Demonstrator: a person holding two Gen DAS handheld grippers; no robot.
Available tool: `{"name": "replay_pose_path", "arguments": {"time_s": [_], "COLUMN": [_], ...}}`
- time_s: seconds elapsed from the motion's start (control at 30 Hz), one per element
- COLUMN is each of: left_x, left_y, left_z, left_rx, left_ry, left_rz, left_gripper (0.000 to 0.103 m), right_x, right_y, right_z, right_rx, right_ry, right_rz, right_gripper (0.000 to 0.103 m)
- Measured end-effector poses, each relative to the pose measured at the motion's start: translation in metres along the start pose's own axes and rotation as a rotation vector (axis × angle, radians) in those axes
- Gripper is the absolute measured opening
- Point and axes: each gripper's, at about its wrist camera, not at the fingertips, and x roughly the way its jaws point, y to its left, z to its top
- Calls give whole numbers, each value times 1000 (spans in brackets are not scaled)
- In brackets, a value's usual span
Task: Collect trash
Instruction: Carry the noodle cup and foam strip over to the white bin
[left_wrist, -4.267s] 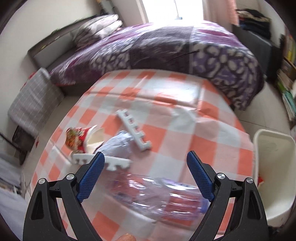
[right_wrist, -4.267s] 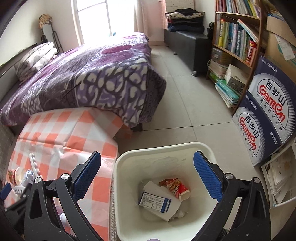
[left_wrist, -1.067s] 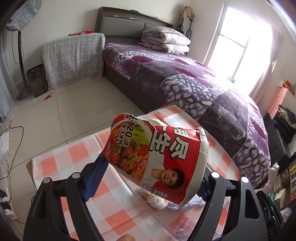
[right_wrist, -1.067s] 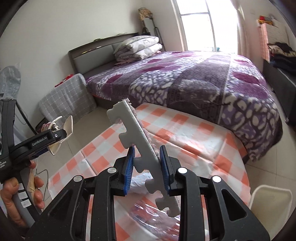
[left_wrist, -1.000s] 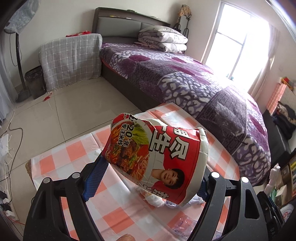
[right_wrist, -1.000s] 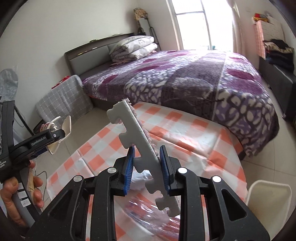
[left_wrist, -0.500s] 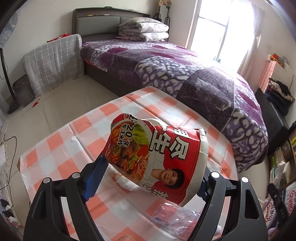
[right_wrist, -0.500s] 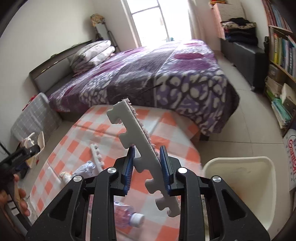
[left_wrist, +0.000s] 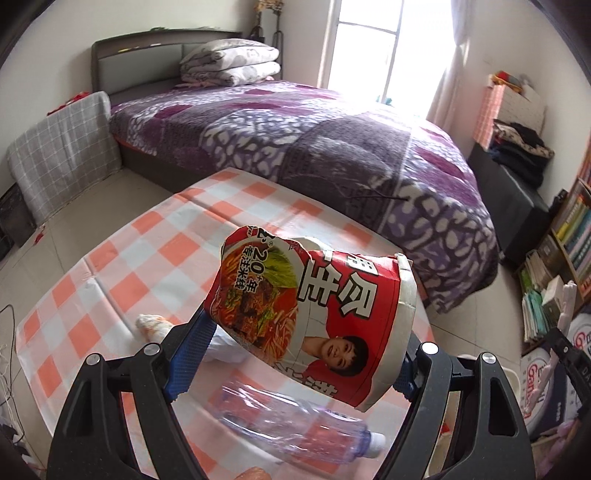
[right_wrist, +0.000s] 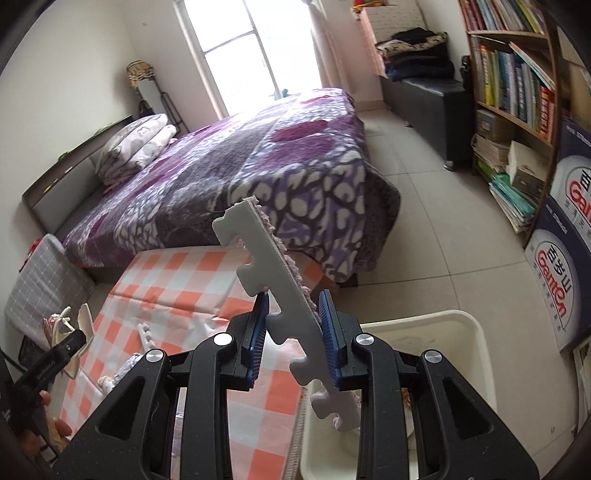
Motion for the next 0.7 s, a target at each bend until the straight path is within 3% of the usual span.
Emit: {"name": "replay_pose_path", "arguments": {"time_s": [0.33, 0.43, 0.7], "left_x": [-1, -1, -5], "left_y": [-71, -90, -134], "left_z": [-28, -38, -60], "left_rx": [135, 175, 274], "left_ry": [30, 43, 61], "left_rz": [-99, -130, -200], "left_gripper": [80, 80, 80], "right_x": [-7, -11, -24], "right_y": [-49, -63, -94], "right_z": [2, 3, 5], "right_rx": [100, 139, 202], "right_ry": [29, 29, 4], "right_rz": [-79, -94, -137], "right_gripper": [29, 47, 58]}}
